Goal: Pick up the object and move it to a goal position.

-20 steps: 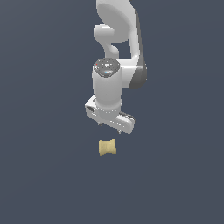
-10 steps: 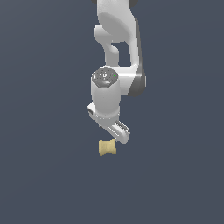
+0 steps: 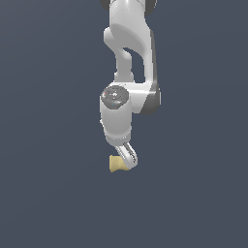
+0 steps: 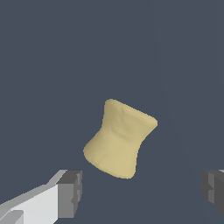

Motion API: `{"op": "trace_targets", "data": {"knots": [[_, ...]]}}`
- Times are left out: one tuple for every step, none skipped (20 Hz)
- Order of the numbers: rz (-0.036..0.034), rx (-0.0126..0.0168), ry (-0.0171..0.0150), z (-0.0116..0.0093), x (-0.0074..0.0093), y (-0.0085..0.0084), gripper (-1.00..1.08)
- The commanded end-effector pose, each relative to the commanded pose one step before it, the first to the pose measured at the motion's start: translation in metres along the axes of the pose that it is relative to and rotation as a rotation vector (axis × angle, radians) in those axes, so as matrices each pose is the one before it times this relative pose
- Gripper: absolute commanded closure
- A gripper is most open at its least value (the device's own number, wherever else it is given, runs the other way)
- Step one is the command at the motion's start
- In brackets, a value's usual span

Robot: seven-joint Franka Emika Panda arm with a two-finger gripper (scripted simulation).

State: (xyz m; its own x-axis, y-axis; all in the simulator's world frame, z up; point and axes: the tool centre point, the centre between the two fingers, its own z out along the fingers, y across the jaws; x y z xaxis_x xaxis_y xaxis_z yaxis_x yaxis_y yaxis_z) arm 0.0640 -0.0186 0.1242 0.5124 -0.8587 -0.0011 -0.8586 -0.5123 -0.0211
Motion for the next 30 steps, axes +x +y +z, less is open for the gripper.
{"op": "trace_targets", "data": {"knots": [[0.07149, -0.00331, -0.00034, 0.00531, 0.00221, -0.00171, -0.92], [0.02782, -0.00133, -0.00001, 0.0021, 0.00079, -0.00072, -0.92], [0.02779, -0.00133, 0.00007, 0.0021, 0.00076, -0.00073, -0.92], [0.02773, -0.00133, 0.00015, 0.0021, 0.00072, -0.00076, -0.92], [0.02738, -0.00131, 0.00022, 0.00207, 0.00069, -0.00076, -0.92], [0.02602, -0.00123, 0.00028, 0.00197, 0.00063, -0.00074, -0.92], [0.02457, -0.00115, 0.00033, 0.00186, 0.00056, -0.00072, -0.92], [0.02314, -0.00108, 0.00036, 0.00176, 0.00051, -0.00068, -0.92], [0.02171, -0.001, 0.00039, 0.00165, 0.00045, -0.00065, -0.92], [0.02027, -0.00092, 0.00041, 0.00154, 0.0004, -0.00062, -0.92], [0.01888, -0.00085, 0.00041, 0.00143, 0.00037, -0.00058, -0.92], [0.01745, -0.00077, 0.00041, 0.00133, 0.00032, -0.00054, -0.92], [0.01604, -0.0007, 0.0004, 0.00122, 0.00028, -0.0005, -0.92], [0.01461, -0.00063, 0.00039, 0.00111, 0.00023, -0.00046, -0.92], [0.01323, -0.00056, 0.00037, 0.00101, 0.00021, -0.00042, -0.92], [0.01182, -0.0005, 0.00034, 0.0009, 0.00018, -0.00038, -0.92], [0.01044, -0.00043, 0.00031, 0.00079, 0.00016, -0.00033, -0.92], [0.00899, -0.00037, 0.00028, 0.00069, 0.0001, -0.00029, -0.92], [0.00765, -0.00031, 0.00024, 0.00058, 0.00011, -0.00024, -0.92], [0.00624, -0.00025, 0.0002, 0.00048, 0.00008, -0.0002, -0.92], [0.00488, -0.0002, 0.00016, 0.00037, 0.00008, -0.00015, -0.92], [0.00345, -0.00014, 0.00011, 0.00026, 0.00003, -0.00011, -0.92], [0.00207, -0.00008, 0.00007, 0.00016, 0.00002, -0.00007, -0.92], [0.00069, -0.00003, 0.00002, 0.00005, 0.00001, -0.00002, -0.92], [-0.00447, -0.0001, -0.00016, -0.00017, -0.00008, 0.00022, -0.92], [0.0, 0.0, 0.0, 0.00041, -0.00003, 0.0, -0.92], [0.0, 0.0, 0.0, 0.00121, -0.00008, 0.00001, -0.92], [0.0, 0.0, 0.0, 0.00202, -0.00013, 0.00001, -0.92], [0.00069, 0.0, -0.00001, 0.00281, 0.00029, 0.0001, -0.92], [0.0, 0.0, 0.0, 0.00361, -0.00025, 0.00005, -0.92]]}}
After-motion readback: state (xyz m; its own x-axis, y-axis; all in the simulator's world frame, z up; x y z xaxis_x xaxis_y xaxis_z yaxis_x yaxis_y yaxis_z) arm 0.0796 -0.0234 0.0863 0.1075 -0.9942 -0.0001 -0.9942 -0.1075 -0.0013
